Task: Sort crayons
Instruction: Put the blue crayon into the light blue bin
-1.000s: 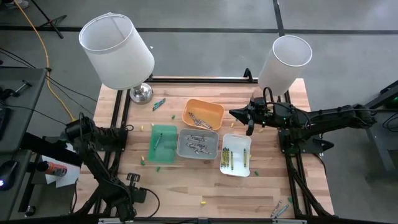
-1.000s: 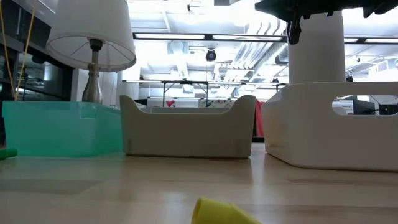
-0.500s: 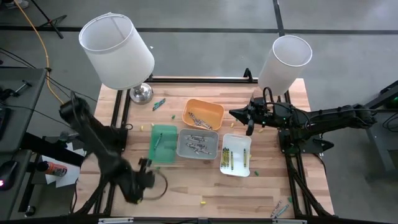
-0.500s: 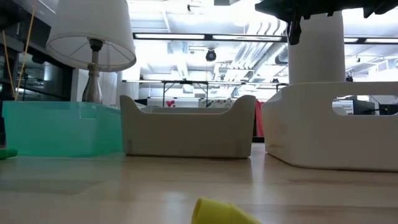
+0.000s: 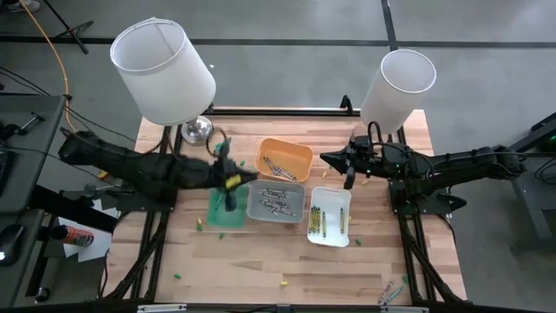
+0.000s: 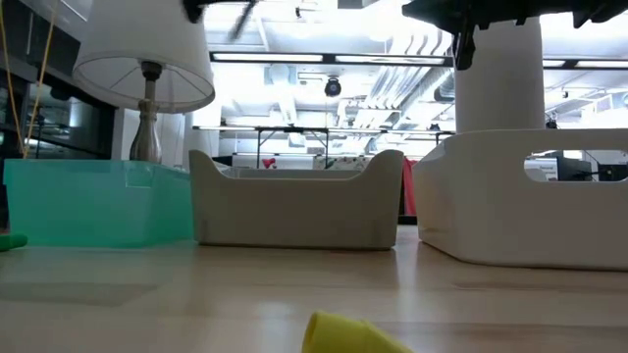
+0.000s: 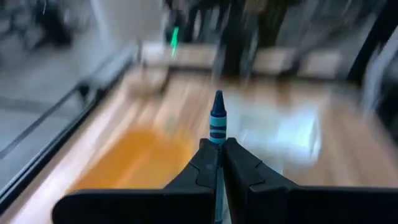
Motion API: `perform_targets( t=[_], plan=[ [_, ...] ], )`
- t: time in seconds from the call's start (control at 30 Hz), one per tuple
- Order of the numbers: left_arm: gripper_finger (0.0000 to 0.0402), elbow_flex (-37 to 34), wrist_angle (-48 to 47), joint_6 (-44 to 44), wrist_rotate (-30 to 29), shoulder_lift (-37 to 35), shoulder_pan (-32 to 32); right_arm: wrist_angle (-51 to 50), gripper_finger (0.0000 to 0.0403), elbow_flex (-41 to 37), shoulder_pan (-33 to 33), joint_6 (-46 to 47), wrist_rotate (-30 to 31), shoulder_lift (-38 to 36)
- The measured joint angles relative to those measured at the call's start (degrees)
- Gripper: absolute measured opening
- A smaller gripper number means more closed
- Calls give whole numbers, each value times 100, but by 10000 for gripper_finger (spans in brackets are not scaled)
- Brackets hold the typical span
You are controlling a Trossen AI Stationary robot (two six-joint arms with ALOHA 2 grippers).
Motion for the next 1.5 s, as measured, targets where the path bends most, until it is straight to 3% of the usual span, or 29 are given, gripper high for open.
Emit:
perform_targets(
  t=[0.13,0.27,0.77,0.87,0.97,1.1,1.23,1.37,1.5],
  plan=[
    [0,-718,2584,-233,1171,134,710,399,0,0,4,232,-3,0],
    [0,-1196,3838,-669,1555,316,1043,1051,0,7,128,78,-217,92],
    [0,-1293,4006,-729,1592,333,1132,1442,0,4,365,-113,-63,675],
    [0,-1208,3345,-615,1703,56,1131,1449,0,4,365,-78,-60,675],
    [0,-903,1860,-777,1582,-347,1125,1448,0,4,365,-78,-59,675],
    [0,-548,-561,-1730,1242,-615,1125,1425,0,4,365,-32,89,675],
    [0,-555,-2285,-3062,1220,-576,1039,1275,0,2,365,74,247,675],
    [0,-860,-3071,-4225,1218,-317,830,1180,0,-4,365,75,254,675],
    [0,-1224,-2931,-5226,1222,51,689,1120,0,-4,365,74,503,675]
  ],
)
